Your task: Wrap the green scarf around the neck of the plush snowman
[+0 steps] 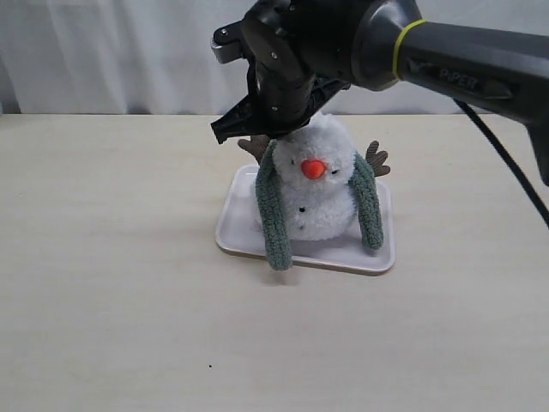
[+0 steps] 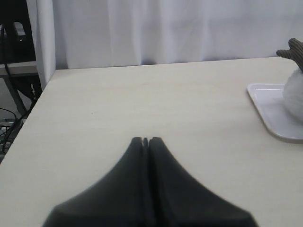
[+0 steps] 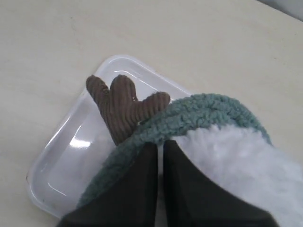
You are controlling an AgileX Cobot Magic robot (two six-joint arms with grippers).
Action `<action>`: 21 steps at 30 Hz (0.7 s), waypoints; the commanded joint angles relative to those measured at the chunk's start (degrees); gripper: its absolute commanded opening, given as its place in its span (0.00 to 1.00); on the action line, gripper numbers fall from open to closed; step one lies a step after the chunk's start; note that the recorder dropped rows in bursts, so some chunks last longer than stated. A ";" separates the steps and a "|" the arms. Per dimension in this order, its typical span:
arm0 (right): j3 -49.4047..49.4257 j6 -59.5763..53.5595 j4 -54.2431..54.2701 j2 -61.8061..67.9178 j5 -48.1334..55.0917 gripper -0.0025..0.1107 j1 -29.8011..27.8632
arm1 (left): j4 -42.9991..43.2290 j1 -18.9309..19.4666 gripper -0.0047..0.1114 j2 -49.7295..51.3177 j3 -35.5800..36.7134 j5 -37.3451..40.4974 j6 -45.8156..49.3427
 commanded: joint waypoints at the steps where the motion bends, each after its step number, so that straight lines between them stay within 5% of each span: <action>1: -0.06 1.05 -0.92 1.84 -2.92 0.06 -0.25 | -0.16 0.13 0.04 -0.18 0.14 -0.75 0.00; 21: -4.37 0.59 0.11 5.92 0.09 0.06 -0.25 | -0.16 0.13 0.04 -0.18 0.14 -0.75 0.00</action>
